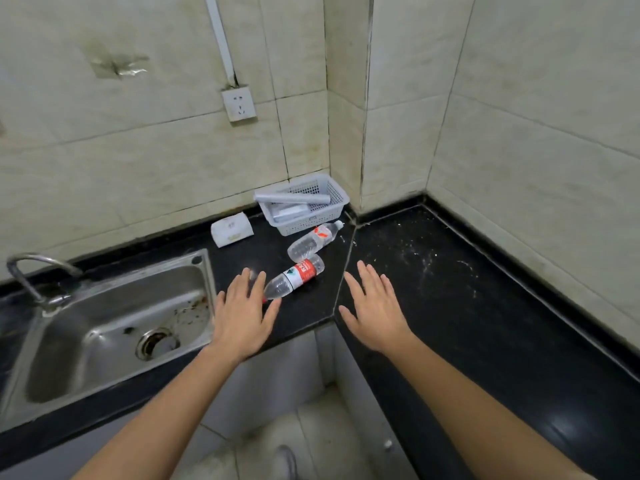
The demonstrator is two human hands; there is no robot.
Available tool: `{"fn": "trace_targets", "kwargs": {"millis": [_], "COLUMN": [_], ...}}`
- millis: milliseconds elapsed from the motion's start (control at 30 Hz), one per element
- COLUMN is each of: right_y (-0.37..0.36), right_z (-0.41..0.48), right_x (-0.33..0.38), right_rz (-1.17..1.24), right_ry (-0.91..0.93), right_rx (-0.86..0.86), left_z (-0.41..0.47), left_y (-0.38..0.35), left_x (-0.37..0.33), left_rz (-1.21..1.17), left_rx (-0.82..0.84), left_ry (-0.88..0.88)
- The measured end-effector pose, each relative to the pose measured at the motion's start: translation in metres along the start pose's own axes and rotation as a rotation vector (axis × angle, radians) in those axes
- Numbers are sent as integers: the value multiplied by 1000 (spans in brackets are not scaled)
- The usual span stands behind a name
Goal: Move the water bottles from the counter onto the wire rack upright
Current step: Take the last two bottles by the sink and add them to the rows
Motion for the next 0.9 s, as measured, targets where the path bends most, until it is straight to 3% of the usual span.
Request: {"fn": "trace_targets", "kwargs": {"millis": [200, 467, 633, 767, 833, 900], "right_y": [-57, -112, -161, -192, -198, -198], "right_z": [85, 207, 248, 258, 255, 247], "right_x": [-3, 47, 76, 63, 48, 28], "right_rz": [-130, -60, -190, -253, -219, -146], "right_ry": [-115, -107, 102, 347, 345, 217], "right_rx": [318, 418, 479, 535, 457, 425], "left_z": [102, 235, 289, 328, 342, 353], "left_y": [-62, -119, -147, -167, -174, -180], "left_x": [72, 129, 140, 126, 109, 86], "left_rz": [105, 29, 5, -115, -179, -221], "left_rx": [299, 474, 534, 466, 443, 461], "left_ry": [34, -45, -81, -124, -158, -187]}}
Point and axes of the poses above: each hand's wrist, its own z-axis towards the middle knuckle, its own y-axis out of the back of the hand, x = y × z, the point moved 2 cm from there along z, towards the middle knuckle, and after that the axes turned 4 degrees about -y, right-handed, at the moved point
